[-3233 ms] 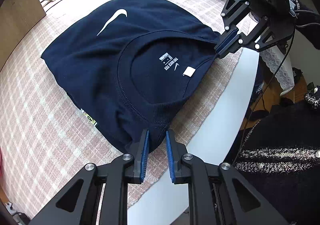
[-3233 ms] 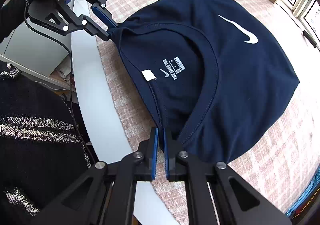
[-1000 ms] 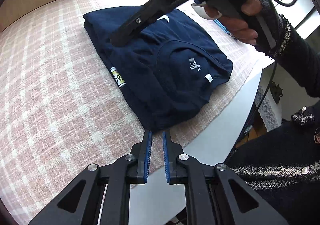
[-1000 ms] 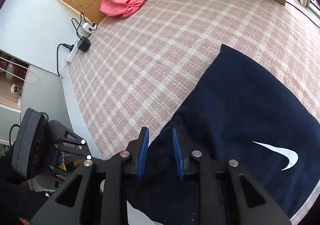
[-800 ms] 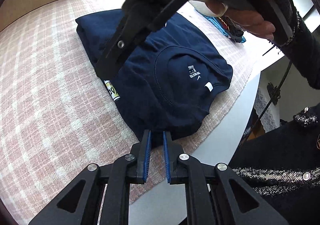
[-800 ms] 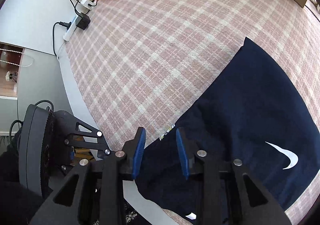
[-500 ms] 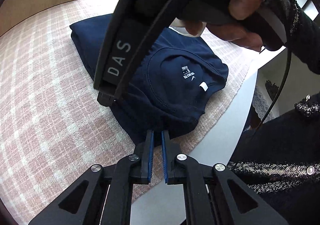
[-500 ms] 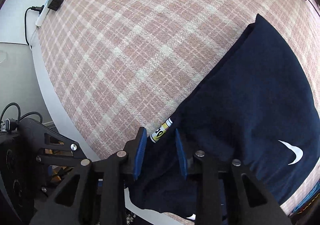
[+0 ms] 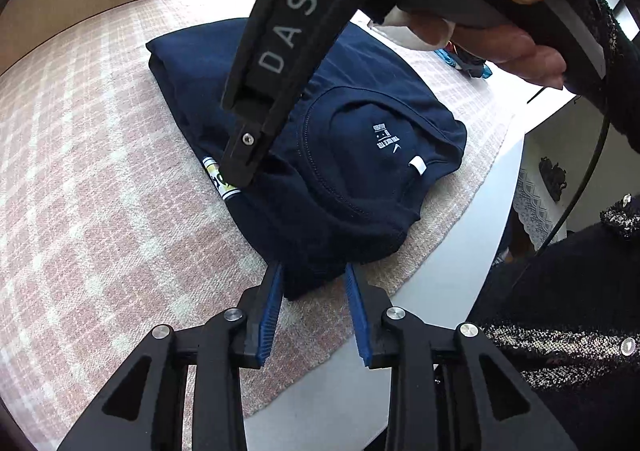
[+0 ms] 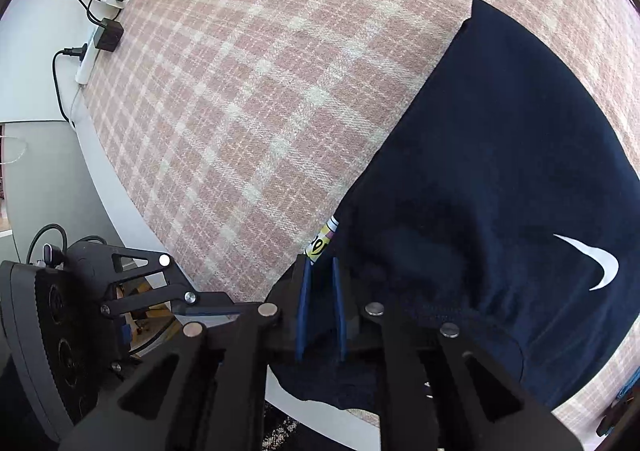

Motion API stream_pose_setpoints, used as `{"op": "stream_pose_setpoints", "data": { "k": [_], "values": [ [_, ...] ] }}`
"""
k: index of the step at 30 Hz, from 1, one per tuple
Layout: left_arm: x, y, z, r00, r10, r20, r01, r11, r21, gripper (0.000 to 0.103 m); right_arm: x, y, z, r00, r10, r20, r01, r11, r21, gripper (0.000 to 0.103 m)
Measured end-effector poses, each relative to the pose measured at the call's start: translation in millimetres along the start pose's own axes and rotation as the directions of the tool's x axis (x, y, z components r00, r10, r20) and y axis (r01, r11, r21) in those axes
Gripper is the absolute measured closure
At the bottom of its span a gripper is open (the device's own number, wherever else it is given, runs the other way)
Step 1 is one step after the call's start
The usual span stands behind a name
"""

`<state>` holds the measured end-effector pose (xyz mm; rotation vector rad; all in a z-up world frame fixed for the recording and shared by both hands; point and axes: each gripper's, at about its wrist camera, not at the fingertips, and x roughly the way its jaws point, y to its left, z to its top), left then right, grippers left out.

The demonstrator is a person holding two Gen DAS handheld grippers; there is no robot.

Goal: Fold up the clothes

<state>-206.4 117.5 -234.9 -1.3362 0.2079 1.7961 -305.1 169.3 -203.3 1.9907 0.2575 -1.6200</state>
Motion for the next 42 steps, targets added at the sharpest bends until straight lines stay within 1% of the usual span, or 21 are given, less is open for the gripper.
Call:
{"op": "stream_pose_setpoints", "data": {
  "k": [2,5,6,9,10,12,14,16,18,19,20,22,24,27,29,31,33,35,37,40,42],
  "values": [
    [4.5,-2.9,1.1,1.000,0.024,-0.002,-0.023,0.999,0.025,0.091,7.7,4.5,-0.7,0.999,-0.032,-0.017,0.032,0.999,-0.010,0.085],
    [-2.8,-5.8,0.2,0.999,0.032,0.015,-0.033,0.998,0.048,0.094,14.3,7.7,-2.9,0.999,-0.053,0.007,0.053,0.998,-0.029,0.086],
    [-7.6,-6.4,-0.3,0.999,0.034,0.025,-0.035,0.998,0.051,0.094,13.4,7.5,-4.7,0.999,-0.048,0.019,0.048,0.998,-0.032,0.093],
    [-21.4,-10.5,-4.7,0.999,0.041,0.033,-0.043,0.997,0.067,0.096,12.0,-3.9,-8.9,0.999,0.011,0.035,-0.011,1.000,0.009,0.097],
    [-21.9,-15.4,-7.5,0.999,0.024,0.022,-0.026,0.996,0.082,0.103,12.0,-10.4,-11.1,0.999,0.034,0.039,-0.035,0.999,0.028,0.098],
    [-21.8,-25.7,-13.5,1.000,-0.015,-0.004,0.016,0.994,0.112,0.103,12.6,-21.6,-15.3,0.997,0.064,0.045,-0.066,0.997,0.049,0.098],
    [-12.8,-32.4,-18.3,0.998,0.032,-0.057,-0.024,0.991,0.135,0.103,12.3,-31.0,-19.4,0.994,0.096,0.051,-0.100,0.993,0.069,0.098],
    [-17.0,-22.8,-19.4,0.998,0.040,-0.054,-0.034,0.994,0.102,0.102,-1.9,-37.9,-23.3,0.982,0.173,0.076,-0.179,0.981,0.079,0.097],
    [-25.1,-12.5,-10.1,1.000,0.016,-0.001,-0.016,0.998,0.057,0.103,-25.4,-45.5,-33.8,0.950,0.272,0.152,-0.287,0.953,0.094,0.093],
    [-29.3,-7.4,-5.1,1.000,0.004,0.028,-0.005,0.999,0.035,0.099,-38.4,-51.2,-42.9,0.935,0.281,0.214,-0.307,0.947,0.097,0.089],
    [-33.4,-2.2,-0.1,0.998,-0.008,0.057,0.007,1.000,0.013,0.098,-49.1,-56.1,-51.0,0.922,0.279,0.268,-0.314,0.944,0.099,0.087],
    [-41.8,8.1,9.9,0.993,-0.029,0.115,0.033,0.999,-0.030,0.090,-56.7,-62.7,-57.8,0.922,0.218,0.320,-0.265,0.958,0.111,0.082],
    [-24.7,8.2,20.4,0.992,-0.082,0.100,0.085,0.996,-0.031,0.088,-32.4,-60.0,-54.2,0.944,0.195,0.266,-0.241,0.959,0.151,0.081],
    [11.1,-5.6,9.8,0.993,-0.069,-0.095,0.073,0.996,0.041,0.089,3.0,-45.2,-68.8,0.970,0.164,0.176,-0.192,0.969,0.154,0.081],
    [12.6,-15.2,-1.3,0.986,-0.051,-0.156,0.067,0.993,0.098,0.089,-2.5,-41.1,-87.1,0.973,0.167,0.162,-0.188,0.975,0.121,0.081],
    [0.8,-16.0,5.6,0.991,-0.028,-0.133,0.042,0.994,0.105,0.089,-24.6,-49.8,-106.6,0.957,0.182,0.227,-0.216,0.968,0.131,0.081],
    [-12.0,-12.9,24.9,0.998,-0.010,-0.065,0.016,0.995,0.095,0.088,-50.2,-69.1,-128.9,0.930,0.138,0.341,-0.208,0.962,0.177,0.080],
    [-17.1,-8.6,49.6,1.000,-0.009,0.010,0.008,0.997,0.081,0.081,-67.0,-96.2,-155.1,0.893,0.068,0.445,-0.199,0.946,0.256,0.073],
    [-0.2,-1.9,63.7,1.000,0.007,0.005,-0.007,0.996,0.087,0.076,-70.1,-125.5,-180.8,0.864,-0.013,0.503,-0.191,0.916,0.352,0.062],
    [37.7,13.5,52.4,0.989,0.058,-0.139,-0.045,0.994,0.098,0.078,-52.1,-164.6,-212.8,0.864,-0.058,0.501,-0.221,0.849,0.480,0.062],
    [30.9,15.7,43.1,0.988,0.058,-0.142,-0.043,0.993,0.108,0.077,-24.5,-176.3,-224.4,0.905,0.028,0.424,-0.258,0.828,0.498,0.062]
  ]
}}
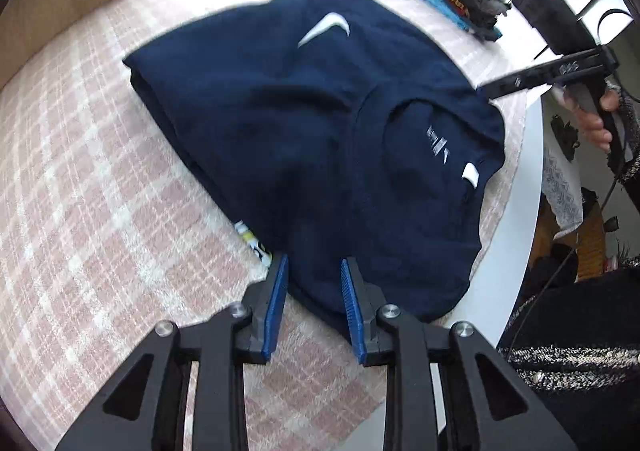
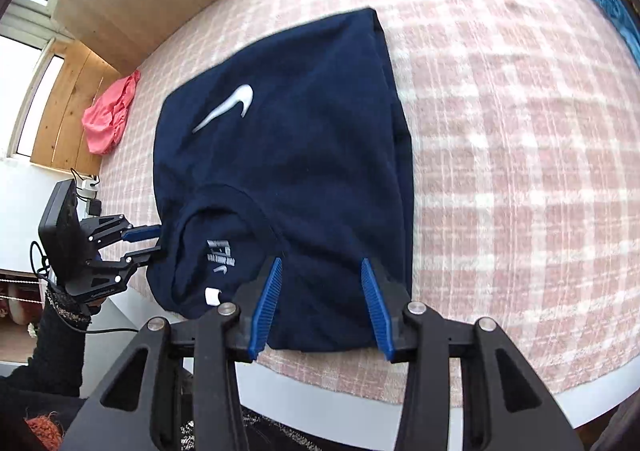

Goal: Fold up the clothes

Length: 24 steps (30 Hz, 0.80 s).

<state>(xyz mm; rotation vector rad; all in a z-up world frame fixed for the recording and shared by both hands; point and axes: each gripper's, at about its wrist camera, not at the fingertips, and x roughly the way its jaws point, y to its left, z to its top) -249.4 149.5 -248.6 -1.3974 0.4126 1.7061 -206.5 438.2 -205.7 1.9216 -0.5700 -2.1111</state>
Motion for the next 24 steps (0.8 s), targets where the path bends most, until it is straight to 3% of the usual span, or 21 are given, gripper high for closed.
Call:
{"op": "stream_pose_setpoints", "data": {
  "k": [2,8,11,15,20,23,24],
  "values": [
    [-7.7,6.1,-2.2,0.999,0.025,-0.025,-0.026,0.999,-0.037,0.078,7.7,-2.0,-17.2,0.996,-0.031,-0.080,0.026,0.998,-0.058,0.062],
    [-36.3,-5.8,39.6,0.995,0.014,0.095,-0.007,0.998,-0.067,0.076,-40.6,-14.5,-22.6,0.995,-0.007,0.097,0.013,0.998,-0.058,0.062],
    [-36.0,-28.8,78.8,0.990,-0.042,0.132,0.045,0.999,-0.016,0.073,-38.9,-20.6,-26.5,0.985,-0.069,0.156,0.085,0.991,-0.098,0.062],
    [-15.1,-66.8,143.1,0.988,-0.078,0.134,0.071,0.996,0.056,0.070,-20.6,-26.6,-43.3,0.988,-0.064,0.139,0.095,0.969,-0.227,0.062],
    [36.1,-88.7,193.8,0.998,-0.060,0.018,0.060,0.998,0.020,0.069,-24.0,-31.1,-58.0,0.980,-0.038,0.194,0.106,0.931,-0.349,0.062],
    [63.8,-92.1,199.7,0.998,0.018,-0.059,-0.017,1.000,0.018,0.069,-22.3,-29.5,-57.3,0.979,-0.038,0.201,0.122,0.897,-0.424,0.064],
    [68.4,-90.1,196.9,0.996,0.037,-0.079,-0.036,0.999,0.018,0.069,-20.3,-28.9,-55.1,0.981,-0.030,0.193,0.115,0.888,-0.445,0.069]
  ]
}}
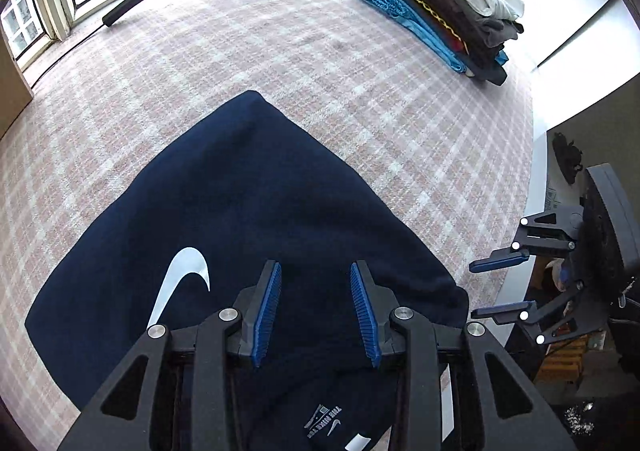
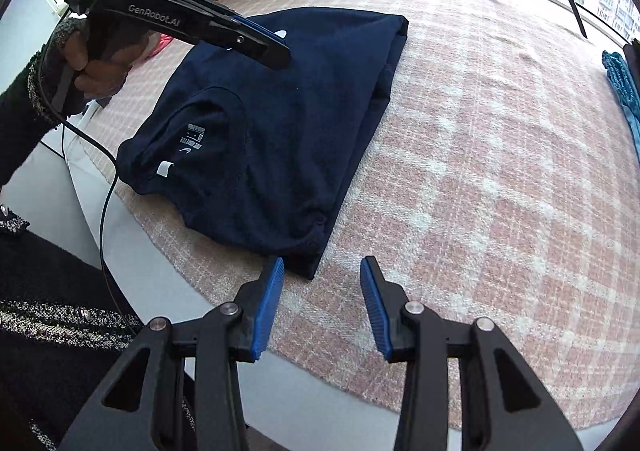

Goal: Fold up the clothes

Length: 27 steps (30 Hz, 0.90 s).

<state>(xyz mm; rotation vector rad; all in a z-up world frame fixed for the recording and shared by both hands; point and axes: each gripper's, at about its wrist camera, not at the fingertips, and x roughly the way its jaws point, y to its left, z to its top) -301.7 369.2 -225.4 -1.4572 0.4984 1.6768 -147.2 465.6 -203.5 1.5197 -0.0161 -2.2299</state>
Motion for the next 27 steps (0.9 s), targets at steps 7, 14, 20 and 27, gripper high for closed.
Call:
{"op": "stream_pose_setpoints", "data": {
  "k": [7,14,20,27],
  "values": [
    [15.2,-2.5,-2.5,0.999,0.016,-0.048,-0.015,1.000,0.018,0.059,14.7,-2.8,13.6,0.999,0.049,-0.010,-0.049,0.995,-0.092,0.074],
    [17.7,-6.0,-7.3,0.999,0.019,-0.049,-0.017,0.999,0.036,0.053,11.3,-5.2,19.1,0.996,0.089,-0.023,-0.091,0.989,-0.115,0.095],
    [5.7,-8.1,-23.0,0.999,0.040,-0.013,-0.039,0.997,0.063,0.053,-3.0,-19.5,3.6,0.986,0.126,-0.106,-0.133,0.990,-0.054,0.096],
    [-44.3,-10.6,-125.2,0.998,0.001,0.061,-0.003,1.000,0.028,0.052,-34.2,-10.7,60.8,0.973,0.221,0.068,-0.222,0.975,0.005,0.082]
  ]
}}
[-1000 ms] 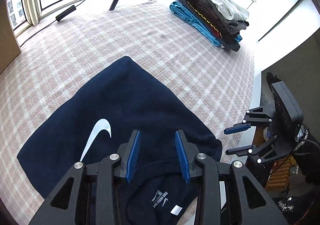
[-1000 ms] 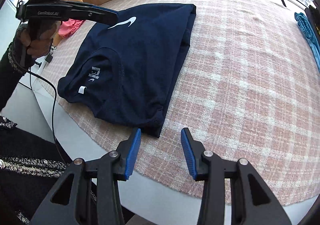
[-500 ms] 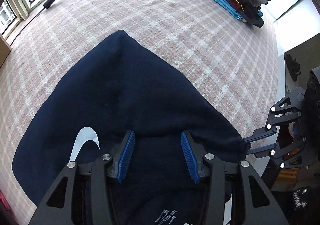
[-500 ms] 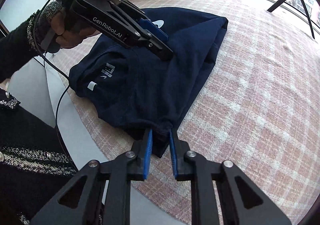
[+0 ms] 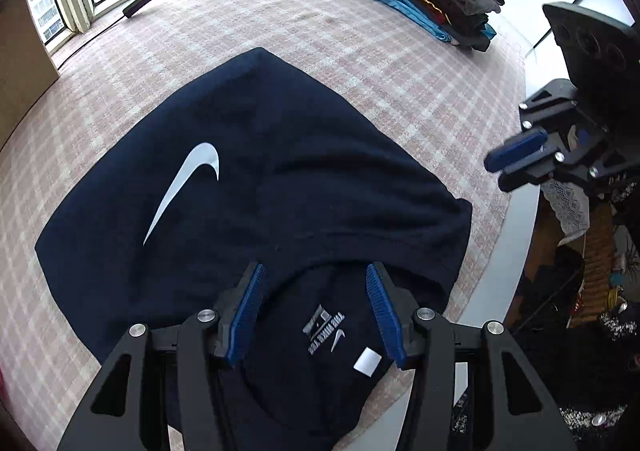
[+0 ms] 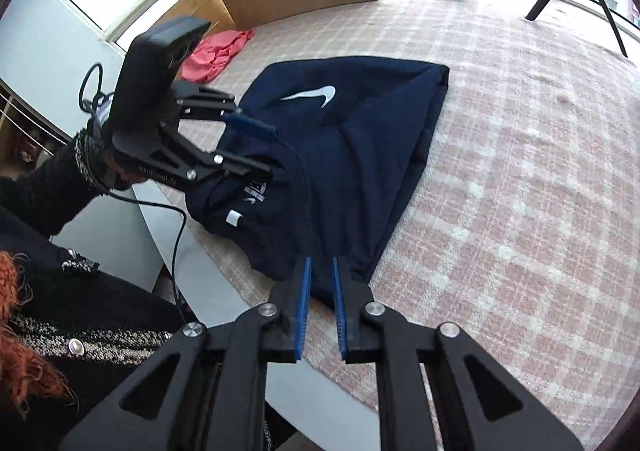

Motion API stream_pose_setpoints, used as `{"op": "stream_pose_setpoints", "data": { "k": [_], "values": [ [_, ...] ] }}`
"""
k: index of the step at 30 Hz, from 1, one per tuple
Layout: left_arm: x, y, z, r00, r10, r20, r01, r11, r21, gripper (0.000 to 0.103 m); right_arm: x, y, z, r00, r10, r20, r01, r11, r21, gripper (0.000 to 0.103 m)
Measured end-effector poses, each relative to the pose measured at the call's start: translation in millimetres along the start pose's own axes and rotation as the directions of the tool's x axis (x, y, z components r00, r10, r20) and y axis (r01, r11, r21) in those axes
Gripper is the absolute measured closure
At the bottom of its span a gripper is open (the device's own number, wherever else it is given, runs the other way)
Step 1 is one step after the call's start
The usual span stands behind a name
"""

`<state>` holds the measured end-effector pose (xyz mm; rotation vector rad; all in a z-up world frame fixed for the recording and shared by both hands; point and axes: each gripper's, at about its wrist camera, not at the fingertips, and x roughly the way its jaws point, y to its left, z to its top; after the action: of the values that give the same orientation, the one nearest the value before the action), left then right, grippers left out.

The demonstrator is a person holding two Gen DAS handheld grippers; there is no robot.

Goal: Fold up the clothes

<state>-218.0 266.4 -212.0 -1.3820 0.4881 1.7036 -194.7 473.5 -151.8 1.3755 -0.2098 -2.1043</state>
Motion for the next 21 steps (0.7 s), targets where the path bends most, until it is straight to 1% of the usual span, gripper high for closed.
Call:
{"op": "stream_pose_setpoints", "data": {
  "k": [1,2,4,5,6,7,8,9,10,11,13,14,16,18,20,21],
  "values": [
    [-1.9,4.1,-14.6,1.000,0.000,-0.006,0.000,1.000,-0.019,0.052,7.5,6.8,8.3,1.000,-0.014,0.026,0.014,1.000,-0.002,0.074],
    [-2.6,7.6,-27.3,1.000,-0.015,-0.016,0.014,0.999,-0.045,0.052,16.1,9.0,16.5,0.999,-0.017,0.034,0.017,1.000,-0.001,0.072],
    [0.3,15.4,-50.4,0.999,-0.029,-0.025,0.026,0.994,-0.110,0.052,35.7,7.3,27.2,1.000,0.013,0.006,-0.013,1.000,0.021,0.070],
    [1.9,19.3,-61.8,0.999,-0.036,-0.029,0.031,0.989,-0.143,0.053,50.8,5.8,26.6,0.999,0.020,-0.048,-0.019,0.999,0.034,0.070],
    [-3.9,23.6,-69.0,0.999,-0.045,-0.010,0.043,0.985,-0.169,0.053,63.4,3.9,22.5,0.992,-0.005,-0.126,0.010,0.999,0.038,0.070],
    [-10.9,28.0,-75.5,0.998,-0.054,0.012,0.055,0.980,-0.194,0.053,74.9,2.1,17.0,0.979,-0.033,-0.203,0.041,0.999,0.033,0.070],
    [-23.9,35.6,-77.6,0.997,-0.059,0.048,0.068,0.974,-0.214,0.053,80.5,1.8,8.8,0.964,-0.064,-0.259,0.069,0.998,0.009,0.070],
    [-38.0,43.5,-79.0,0.994,-0.062,0.085,0.081,0.969,-0.234,0.053,77.4,4.2,6.4,0.965,-0.065,-0.255,0.064,0.998,-0.010,0.071],
    [-52.0,51.5,-80.4,0.990,-0.065,0.123,0.095,0.963,-0.253,0.053,70.6,6.1,9.1,0.968,-0.055,-0.244,0.055,0.998,-0.006,0.071],
    [-57.2,65.6,-71.8,0.987,-0.046,0.152,0.085,0.961,-0.262,0.052,63.2,6.7,15.8,0.976,-0.046,-0.212,0.050,0.999,0.010,0.071],
    [-65.1,95.6,-51.5,0.979,-0.002,0.205,0.060,0.958,-0.280,0.051,50.7,6.0,34.4,0.992,-0.033,-0.118,0.038,0.999,0.036,0.071],
    [-69.1,110.6,-41.4,0.973,0.021,0.231,0.048,0.956,-0.289,0.051,48.6,4.0,47.4,0.997,-0.036,-0.069,0.040,0.998,0.049,0.071],
    [-76.9,140.6,-21.1,0.957,0.067,0.282,0.024,0.951,-0.308,0.051,59.0,-0.7,77.9,0.998,-0.063,0.006,0.062,0.995,0.075,0.071],
    [-59.8,162.2,9.1,0.950,0.019,0.312,0.087,0.943,-0.321,0.051,75.0,-6.3,109.1,0.994,-0.089,0.069,0.081,0.991,0.107,0.071],
    [-39.0,171.0,30.5,0.952,0.008,0.307,0.097,0.941,-0.325,0.051,92.5,-19.0,132.7,0.993,-0.070,0.098,0.054,0.986,0.160,0.071],
    [-28.7,175.1,37.8,0.956,0.023,0.294,0.078,0.942,-0.326,0.051,103.3,-22.3,140.7,0.994,-0.061,0.089,0.046,0.986,0.163,0.071]
  ]
}}
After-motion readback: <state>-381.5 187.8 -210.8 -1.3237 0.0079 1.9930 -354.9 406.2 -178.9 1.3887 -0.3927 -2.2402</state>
